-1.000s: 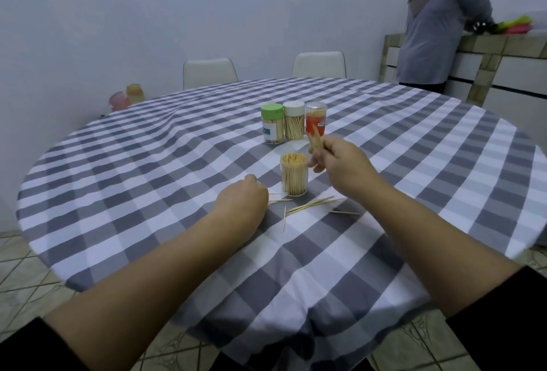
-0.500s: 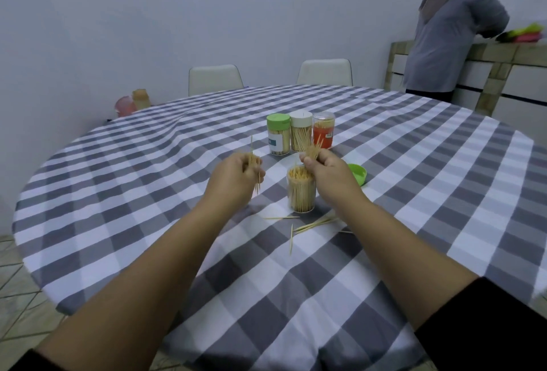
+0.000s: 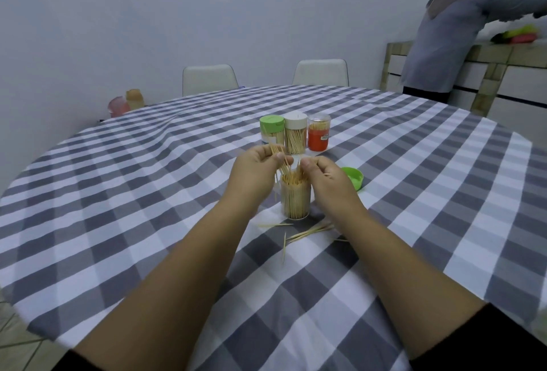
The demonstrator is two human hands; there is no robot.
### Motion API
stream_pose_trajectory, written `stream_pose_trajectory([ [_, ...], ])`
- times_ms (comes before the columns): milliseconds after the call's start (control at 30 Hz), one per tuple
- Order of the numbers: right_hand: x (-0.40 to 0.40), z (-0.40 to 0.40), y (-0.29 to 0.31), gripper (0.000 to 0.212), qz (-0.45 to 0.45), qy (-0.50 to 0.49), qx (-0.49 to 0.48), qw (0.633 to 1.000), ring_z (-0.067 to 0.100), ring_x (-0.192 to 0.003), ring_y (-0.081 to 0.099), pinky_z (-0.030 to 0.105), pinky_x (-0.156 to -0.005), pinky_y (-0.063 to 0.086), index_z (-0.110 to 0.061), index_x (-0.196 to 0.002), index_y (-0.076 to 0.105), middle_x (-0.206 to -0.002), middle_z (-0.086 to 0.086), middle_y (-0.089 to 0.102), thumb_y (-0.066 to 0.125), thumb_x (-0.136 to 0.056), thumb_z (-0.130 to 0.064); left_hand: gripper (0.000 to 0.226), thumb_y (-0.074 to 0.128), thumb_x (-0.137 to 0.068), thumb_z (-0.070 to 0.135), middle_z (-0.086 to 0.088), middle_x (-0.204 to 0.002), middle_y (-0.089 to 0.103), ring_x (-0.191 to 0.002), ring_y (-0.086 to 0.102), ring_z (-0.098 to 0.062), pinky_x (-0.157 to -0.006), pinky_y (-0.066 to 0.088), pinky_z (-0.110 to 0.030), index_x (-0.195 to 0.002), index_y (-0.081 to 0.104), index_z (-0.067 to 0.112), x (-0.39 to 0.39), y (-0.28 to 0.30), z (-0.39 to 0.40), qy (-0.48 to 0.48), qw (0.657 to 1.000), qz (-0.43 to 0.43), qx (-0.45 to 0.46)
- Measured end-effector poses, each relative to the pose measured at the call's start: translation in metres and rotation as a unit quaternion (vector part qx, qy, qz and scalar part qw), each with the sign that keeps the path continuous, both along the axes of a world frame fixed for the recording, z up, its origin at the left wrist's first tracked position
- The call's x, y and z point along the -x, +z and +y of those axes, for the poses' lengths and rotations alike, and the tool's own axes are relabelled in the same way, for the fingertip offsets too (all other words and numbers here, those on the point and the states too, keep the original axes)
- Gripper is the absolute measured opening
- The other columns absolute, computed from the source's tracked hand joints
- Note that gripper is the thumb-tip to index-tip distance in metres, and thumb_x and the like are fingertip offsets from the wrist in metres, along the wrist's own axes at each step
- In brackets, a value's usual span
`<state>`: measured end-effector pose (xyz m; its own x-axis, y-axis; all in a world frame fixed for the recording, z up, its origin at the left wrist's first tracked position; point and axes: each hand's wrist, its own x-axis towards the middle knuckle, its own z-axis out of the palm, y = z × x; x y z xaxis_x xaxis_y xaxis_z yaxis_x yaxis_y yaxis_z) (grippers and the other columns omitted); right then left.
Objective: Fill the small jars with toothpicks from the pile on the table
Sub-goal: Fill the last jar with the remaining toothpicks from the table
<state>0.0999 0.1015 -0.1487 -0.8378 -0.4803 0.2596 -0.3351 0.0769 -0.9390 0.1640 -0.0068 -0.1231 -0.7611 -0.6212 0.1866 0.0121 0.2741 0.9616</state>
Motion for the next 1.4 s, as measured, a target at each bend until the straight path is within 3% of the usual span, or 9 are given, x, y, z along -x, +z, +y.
stream_pose_trajectory([
  [200, 0.0, -0.004, 0.0, 0.03, 0.011, 0.01, -0.002, 1.0, 0.002, -0.078, 0.055, 0.02, -0.063, 0.04, -0.028, -0.085, 0.055, -0.084, -0.01, 0.06, 0.034, -0.099, -0.043, 0.016, 0.056, -0.094, 0.019, 0.005, -0.098, 0.072, -0.101, 0.063, -0.009, -0.094, 0.045, -0.027, -0.103, 0.07, 0.017, -0.001, -0.01, 0.001, -0.019, 1.0, -0.019, -0.006],
  [433, -0.002, -0.005, -0.002, 0.058, 0.016, -0.023, 0.01, 1.0, 0.009, -0.081, 0.055, 0.02, -0.067, 0.041, -0.014, -0.083, 0.057, -0.09, 0.005, 0.063, 0.021, -0.091, -0.059, 0.011, 0.057, -0.094, 0.029, 0.014, -0.094, 0.069, -0.094, 0.06, 0.001, -0.068, 0.041, -0.014, -0.091, 0.067, 0.033, -0.005, -0.017, 0.004, -0.039, 0.999, 0.018, 0.005],
  [600, 0.001, -0.01, -0.006, 0.052, 0.016, -0.056, 0.022, 0.998, 0.017, -0.082, 0.056, 0.03, -0.072, 0.044, -0.019, -0.07, 0.051, -0.086, 0.007, 0.06, 0.022, -0.094, -0.056, 0.022, 0.059, -0.093, 0.028, 0.021, -0.079, 0.068, -0.087, 0.061, 0.003, -0.082, 0.052, -0.029, -0.077, 0.068, 0.039, -0.006, -0.024, 0.002, -0.051, 0.998, 0.014, 0.046],
  [800, 0.001, -0.013, -0.007, 0.031, 0.0, -0.004, 0.022, 1.0, 0.015, -0.102, 0.054, 0.025, -0.079, 0.043, -0.024, -0.107, 0.045, -0.111, 0.003, 0.057, 0.032, -0.096, -0.05, 0.015, 0.058, -0.093, 0.029, 0.007, -0.096, 0.071, -0.098, 0.064, -0.011, -0.095, 0.051, -0.041, -0.088, 0.072, 0.033, -0.007, -0.026, 0.0, -0.082, 0.996, 0.004, 0.027],
  [867, -0.001, -0.012, -0.005, 0.061, -0.033, 0.018, 0.044, 0.998, 0.014, -0.111, 0.052, 0.03, -0.092, 0.045, -0.022, -0.125, 0.039, -0.123, 0.002, 0.053, 0.034, -0.083, -0.066, 0.02, 0.054, -0.095, 0.033, 0.019, -0.107, 0.065, -0.104, 0.059, 0.0, -0.095, 0.049, -0.027, -0.11, 0.067, 0.034, -0.008, -0.026, 0.0, -0.102, 0.994, 0.018, 0.025],
  [967, -0.004, -0.008, -0.003, 0.098, -0.039, 0.02, 0.06, 0.997, 0.014, -0.117, 0.048, 0.029, -0.092, 0.042, -0.027, -0.135, 0.033, -0.131, -0.001, 0.047, 0.026, -0.056, -0.085, 0.032, 0.046, -0.098, 0.036, 0.029, -0.104, 0.051, -0.091, 0.047, 0.017, -0.066, 0.04, 0.004, -0.127, 0.058, 0.031, -0.011, -0.022, 0.003, -0.093, 0.994, 0.03, 0.05],
  [1167, -0.003, -0.01, -0.004, 0.054, -0.011, -0.008, 0.064, 0.998, 0.012, -0.126, 0.042, 0.032, -0.107, 0.036, -0.026, -0.14, 0.039, -0.138, -0.003, 0.047, 0.026, -0.094, -0.053, 0.023, 0.05, -0.097, 0.031, 0.02, -0.088, 0.066, -0.088, 0.059, 0.002, -0.082, 0.047, -0.022, -0.085, 0.068, 0.039, -0.011, -0.026, 0.001, -0.097, 0.993, -0.004, 0.074],
  [1300, 0.0, -0.011, -0.005, 0.043, -0.013, 0.014, 0.02, 1.0, 0.011, -0.126, 0.044, 0.033, -0.109, 0.033, -0.026, -0.138, 0.044, -0.141, -0.001, 0.047, 0.031, -0.1, -0.043, 0.049, 0.049, -0.095, 0.025, 0.014, -0.124, 0.049, -0.113, 0.047, -0.004, -0.092, 0.037, -0.024, -0.142, 0.04, 0.034, -0.009, -0.024, -0.007, -0.14, 0.989, -0.039, 0.038],
  [1400, -0.004, -0.009, -0.002, 0.067, -0.029, 0.028, 0.055, 0.998, 0.014, -0.128, 0.044, 0.04, -0.109, 0.037, -0.026, -0.142, 0.038, -0.142, -0.001, 0.046, 0.034, -0.085, -0.062, 0.078, 0.06, -0.081, 0.028, 0.006, -0.14, 0.046, -0.115, 0.05, -0.01, -0.093, 0.045, -0.028, -0.149, 0.022, 0.035, -0.008, -0.029, -0.014, -0.177, 0.977, -0.108, 0.056],
])
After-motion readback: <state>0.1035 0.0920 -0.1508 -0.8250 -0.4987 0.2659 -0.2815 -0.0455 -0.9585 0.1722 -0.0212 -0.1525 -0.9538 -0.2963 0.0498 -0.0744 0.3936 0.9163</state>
